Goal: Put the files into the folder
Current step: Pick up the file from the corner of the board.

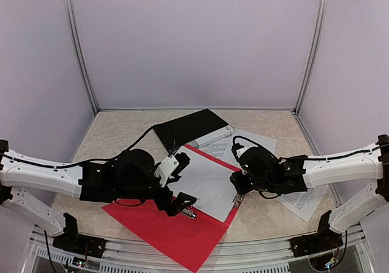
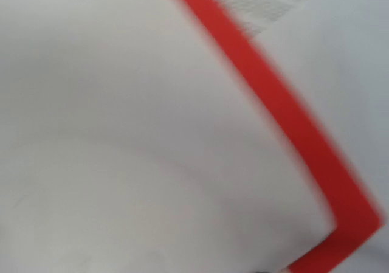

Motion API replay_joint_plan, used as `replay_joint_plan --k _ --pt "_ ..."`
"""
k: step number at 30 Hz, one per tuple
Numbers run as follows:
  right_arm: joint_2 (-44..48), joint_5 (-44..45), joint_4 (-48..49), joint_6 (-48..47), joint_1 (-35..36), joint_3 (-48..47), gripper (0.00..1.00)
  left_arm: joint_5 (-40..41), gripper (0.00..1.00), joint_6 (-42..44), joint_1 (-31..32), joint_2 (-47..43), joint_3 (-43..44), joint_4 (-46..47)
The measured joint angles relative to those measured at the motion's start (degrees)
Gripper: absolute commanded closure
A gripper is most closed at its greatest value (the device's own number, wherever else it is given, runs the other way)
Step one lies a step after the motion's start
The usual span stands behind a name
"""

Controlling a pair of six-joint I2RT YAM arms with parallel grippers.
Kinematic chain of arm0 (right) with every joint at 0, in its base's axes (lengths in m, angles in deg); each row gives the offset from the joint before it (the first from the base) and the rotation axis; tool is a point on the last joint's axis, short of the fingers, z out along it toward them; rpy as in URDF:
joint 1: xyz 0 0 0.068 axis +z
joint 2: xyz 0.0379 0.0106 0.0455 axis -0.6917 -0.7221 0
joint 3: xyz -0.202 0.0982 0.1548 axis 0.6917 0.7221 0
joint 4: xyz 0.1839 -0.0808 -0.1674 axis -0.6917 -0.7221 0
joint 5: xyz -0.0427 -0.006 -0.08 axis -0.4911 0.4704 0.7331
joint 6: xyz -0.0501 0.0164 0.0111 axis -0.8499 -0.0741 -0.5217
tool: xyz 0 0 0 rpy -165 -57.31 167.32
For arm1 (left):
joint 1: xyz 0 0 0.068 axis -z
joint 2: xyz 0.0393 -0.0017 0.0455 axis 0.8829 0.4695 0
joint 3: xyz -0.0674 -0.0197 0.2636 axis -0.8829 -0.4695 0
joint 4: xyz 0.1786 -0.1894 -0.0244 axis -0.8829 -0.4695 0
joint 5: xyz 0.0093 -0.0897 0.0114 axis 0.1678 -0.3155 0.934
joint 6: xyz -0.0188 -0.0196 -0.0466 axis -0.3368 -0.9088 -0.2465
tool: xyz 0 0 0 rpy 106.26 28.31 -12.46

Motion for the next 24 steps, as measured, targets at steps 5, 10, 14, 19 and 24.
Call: replay_joint_plan --k 5,10,14,19,24 --pt "-0.17 0.94 -0.48 0.22 -10.21 -0.48 0.52 7.39 0.01 -2.56 -1.03 -3.45 -0.11 -1.4" --pt "-0.92 2.34 -2.32 0.15 -18.56 -1.95 0.44 13.29 0.01 -4.2 -3.32 -3.43 0.5 -2.95" --pt "-1.81 3.54 -8.48 0.11 -23.17 -5.46 0.37 15.47 0.01 -5.7 -5.57 -3.41 2.1 -3.98" --pt "-0.52 3.89 -17.25 0.72 -30.05 -6.03 0.24 16.48 0.01 -6.12 -6.91 -1.9 3.41 -3.87" --pt "4.52 2.25 -22.73 0.85 -38.6 -3.32 0.25 16.68 0.01 -5.42 -6.91 0.72 3.48 -3.93"
